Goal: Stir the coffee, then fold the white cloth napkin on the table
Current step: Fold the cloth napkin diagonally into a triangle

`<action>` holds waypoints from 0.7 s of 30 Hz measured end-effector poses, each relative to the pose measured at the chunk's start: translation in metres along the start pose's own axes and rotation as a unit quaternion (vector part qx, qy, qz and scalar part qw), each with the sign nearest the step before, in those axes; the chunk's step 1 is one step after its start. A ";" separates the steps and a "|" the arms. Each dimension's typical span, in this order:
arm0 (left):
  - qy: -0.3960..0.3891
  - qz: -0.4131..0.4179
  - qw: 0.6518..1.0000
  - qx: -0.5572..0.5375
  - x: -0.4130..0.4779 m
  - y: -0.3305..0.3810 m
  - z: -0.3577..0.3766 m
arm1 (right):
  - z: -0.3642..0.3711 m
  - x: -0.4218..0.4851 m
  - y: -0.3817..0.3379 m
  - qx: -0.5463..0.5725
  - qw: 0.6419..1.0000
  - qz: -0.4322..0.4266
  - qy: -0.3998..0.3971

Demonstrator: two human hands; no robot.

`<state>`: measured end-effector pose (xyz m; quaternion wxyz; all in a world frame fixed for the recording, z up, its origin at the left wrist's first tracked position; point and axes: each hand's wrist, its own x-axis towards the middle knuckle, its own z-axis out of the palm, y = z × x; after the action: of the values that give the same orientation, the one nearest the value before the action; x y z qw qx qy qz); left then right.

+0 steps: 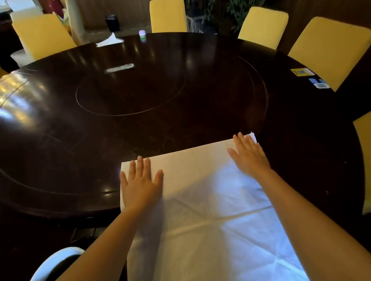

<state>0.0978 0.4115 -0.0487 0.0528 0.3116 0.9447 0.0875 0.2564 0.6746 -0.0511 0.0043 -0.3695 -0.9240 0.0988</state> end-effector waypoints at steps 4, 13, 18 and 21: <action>0.007 -0.009 1.000 0.006 0.004 -0.012 0.000 | -0.005 0.009 0.011 0.034 0.998 0.059 0.008; -0.001 -0.012 1.000 0.025 0.005 -0.011 0.000 | -0.006 0.015 -0.002 0.269 0.929 0.217 0.135; -0.021 -0.010 0.999 0.026 0.006 -0.011 -0.002 | -0.011 0.005 0.002 0.293 0.894 0.265 0.210; -0.062 0.004 0.998 0.030 0.010 -0.014 -0.011 | -0.018 -0.007 -0.002 0.321 0.881 0.245 0.247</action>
<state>0.0801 0.4048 -0.0409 0.1014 0.3215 0.9406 0.0401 0.2615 0.6717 -0.0329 0.3266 -0.5748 -0.6906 0.2933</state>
